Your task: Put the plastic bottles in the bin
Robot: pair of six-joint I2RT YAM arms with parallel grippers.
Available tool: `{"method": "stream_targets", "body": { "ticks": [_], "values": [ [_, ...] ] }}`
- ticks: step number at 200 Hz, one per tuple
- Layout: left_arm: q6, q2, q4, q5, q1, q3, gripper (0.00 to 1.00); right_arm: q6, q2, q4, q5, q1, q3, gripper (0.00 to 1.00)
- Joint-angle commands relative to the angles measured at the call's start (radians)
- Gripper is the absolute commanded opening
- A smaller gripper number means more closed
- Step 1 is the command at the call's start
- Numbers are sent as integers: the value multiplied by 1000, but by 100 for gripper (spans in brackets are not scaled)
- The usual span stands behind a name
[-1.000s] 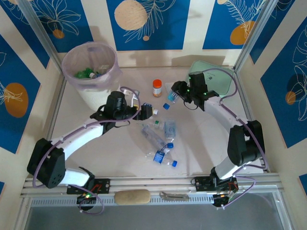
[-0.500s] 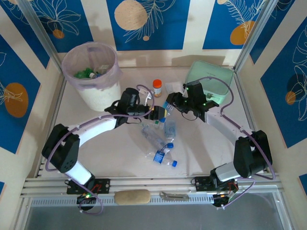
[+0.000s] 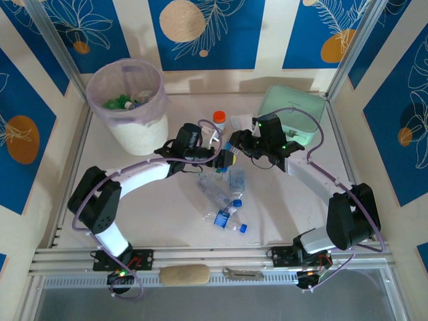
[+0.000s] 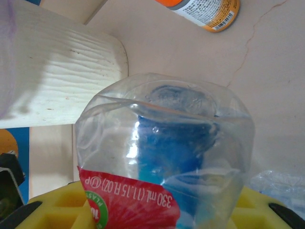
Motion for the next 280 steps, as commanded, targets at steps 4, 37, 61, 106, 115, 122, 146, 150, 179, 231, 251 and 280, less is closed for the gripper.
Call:
{"method": "stream_targets", "body": {
  "ticks": [4, 37, 61, 106, 115, 122, 146, 150, 179, 231, 251, 280],
  "values": [
    [6, 7, 49, 36, -12, 35, 67, 19, -26, 12, -34, 12, 2, 40],
    [11, 13, 47, 28, -11, 36, 60, 21, -27, 13, -33, 12, 8, 40],
    [14, 11, 52, 16, -10, 33, 56, 21, -26, 9, -31, 13, 10, 40],
    [26, -7, 49, -16, -9, 25, 48, 24, -38, 4, -19, 12, 1, 45],
    [29, -12, 49, -25, -9, 21, 47, 26, -41, 4, -15, 11, -1, 46],
    [30, -17, 51, -32, -9, 15, 47, 27, -42, 3, -14, 10, -1, 48],
    [29, -35, 52, -54, -6, -4, 46, 28, -53, -2, -15, 1, 4, 56],
    [28, -38, 51, -57, -6, -7, 46, 28, -55, -3, -16, -2, 5, 58],
    [30, -66, 40, -84, 3, -37, 46, 33, -86, -4, -30, -40, 9, 72],
    [57, -145, -10, -127, 56, -69, 46, 49, -202, -19, 28, -125, -51, 79],
    [98, -173, -63, -133, 90, -32, 46, 67, -249, -21, 74, -147, -96, 80],
    [173, -204, -179, -157, 153, 77, 46, 98, -292, -10, 106, -164, -156, 81]
  ]
}}
